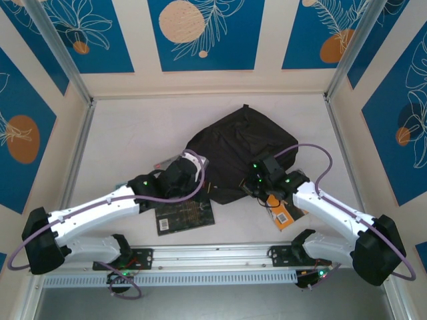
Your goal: Pack books, pencil case, and school supplies into a backpack
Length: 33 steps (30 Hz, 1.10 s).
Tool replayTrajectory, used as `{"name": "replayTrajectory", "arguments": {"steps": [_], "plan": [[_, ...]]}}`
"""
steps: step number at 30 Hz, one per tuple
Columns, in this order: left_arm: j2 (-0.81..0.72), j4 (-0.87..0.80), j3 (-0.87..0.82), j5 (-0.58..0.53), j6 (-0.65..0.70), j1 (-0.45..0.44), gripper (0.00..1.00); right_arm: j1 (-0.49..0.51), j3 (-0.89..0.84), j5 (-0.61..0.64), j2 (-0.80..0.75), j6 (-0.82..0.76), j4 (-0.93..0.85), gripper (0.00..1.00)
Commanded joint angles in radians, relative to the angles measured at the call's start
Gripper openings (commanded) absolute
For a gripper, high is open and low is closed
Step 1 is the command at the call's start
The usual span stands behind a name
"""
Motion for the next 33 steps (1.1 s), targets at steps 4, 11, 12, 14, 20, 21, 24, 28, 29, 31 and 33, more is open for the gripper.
{"name": "replayTrajectory", "arguments": {"steps": [4, 11, 12, 14, 20, 21, 24, 28, 29, 31, 33], "plan": [[-0.068, -0.090, 0.024, -0.127, 0.017, 0.026, 0.00, 0.002, -0.011, 0.077, -0.010, -0.064, -0.066, 0.00], [-0.025, -0.075, 0.077, -0.074, 0.047, 0.042, 0.00, 0.041, -0.007, 0.051, -0.008, -0.156, -0.007, 0.00], [-0.006, -0.105, 0.106, -0.077, 0.043, 0.042, 0.00, 0.052, 0.000, 0.074, -0.012, -0.171, -0.015, 0.00], [0.058, -0.215, 0.208, -0.079, 0.043, 0.041, 0.04, 0.082, -0.003, 0.104, -0.035, -0.247, 0.018, 0.00], [0.169, -0.400, 0.374, -0.060, 0.064, 0.037, 0.53, 0.168, -0.131, 0.203, -0.161, -0.412, 0.219, 0.09], [0.174, -0.408, 0.377, -0.050, 0.058, 0.036, 0.58, 0.167, -0.149, 0.189, -0.172, -0.411, 0.235, 0.10], [0.225, -0.453, 0.415, 0.010, 0.061, 0.036, 0.62, 0.169, -0.163, 0.134, -0.143, -0.399, 0.215, 0.13], [0.349, -0.595, 0.529, -0.002, 0.064, 0.028, 0.63, 0.200, -0.153, 0.133, -0.078, -0.385, 0.173, 0.13], [0.385, -0.633, 0.563, -0.009, 0.066, 0.025, 0.63, 0.208, -0.157, 0.143, -0.076, -0.380, 0.177, 0.13], [0.436, -0.673, 0.604, 0.002, 0.079, 0.017, 0.63, 0.214, -0.165, 0.152, -0.080, -0.367, 0.188, 0.12], [0.469, -0.670, 0.623, 0.027, 0.089, 0.000, 0.68, 0.214, -0.167, 0.161, -0.082, -0.363, 0.195, 0.11]]}}
